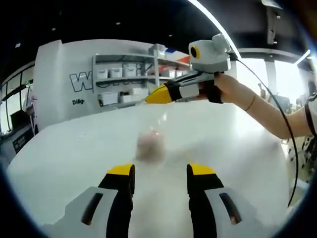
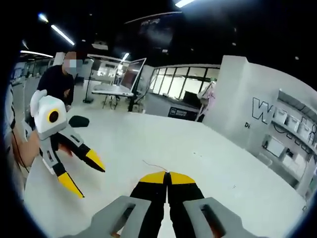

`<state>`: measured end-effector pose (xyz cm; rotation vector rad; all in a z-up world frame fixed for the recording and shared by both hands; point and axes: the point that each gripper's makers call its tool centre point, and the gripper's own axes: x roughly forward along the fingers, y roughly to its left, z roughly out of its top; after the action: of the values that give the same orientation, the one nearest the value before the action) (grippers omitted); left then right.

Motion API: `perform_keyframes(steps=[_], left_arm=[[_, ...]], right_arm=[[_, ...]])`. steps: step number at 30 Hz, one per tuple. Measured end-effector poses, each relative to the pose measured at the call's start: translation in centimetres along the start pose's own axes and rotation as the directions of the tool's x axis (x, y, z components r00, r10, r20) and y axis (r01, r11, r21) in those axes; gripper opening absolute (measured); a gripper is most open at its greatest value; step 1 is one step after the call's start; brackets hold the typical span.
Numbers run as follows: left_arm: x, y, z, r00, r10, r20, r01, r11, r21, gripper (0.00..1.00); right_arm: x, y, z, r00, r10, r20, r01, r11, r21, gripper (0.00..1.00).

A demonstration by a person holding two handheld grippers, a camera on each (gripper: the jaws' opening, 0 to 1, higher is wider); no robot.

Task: Open the resealable bag by pulling the two sides of the seal apart until the entire bag opening is separated and visibly accessible.

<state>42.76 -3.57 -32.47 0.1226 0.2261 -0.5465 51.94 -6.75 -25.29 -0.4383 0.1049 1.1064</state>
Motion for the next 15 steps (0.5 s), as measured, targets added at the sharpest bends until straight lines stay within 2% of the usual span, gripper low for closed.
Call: perform_keyframes(steps=[15], left_arm=[[0.1, 0.0, -0.1, 1.000, -0.002, -0.003, 0.002, 1.000, -0.008, 0.43]], right_arm=[[1.0, -1.8, -0.5, 1.000, -0.029, -0.010, 0.029, 1.000, 0.006, 0.00]])
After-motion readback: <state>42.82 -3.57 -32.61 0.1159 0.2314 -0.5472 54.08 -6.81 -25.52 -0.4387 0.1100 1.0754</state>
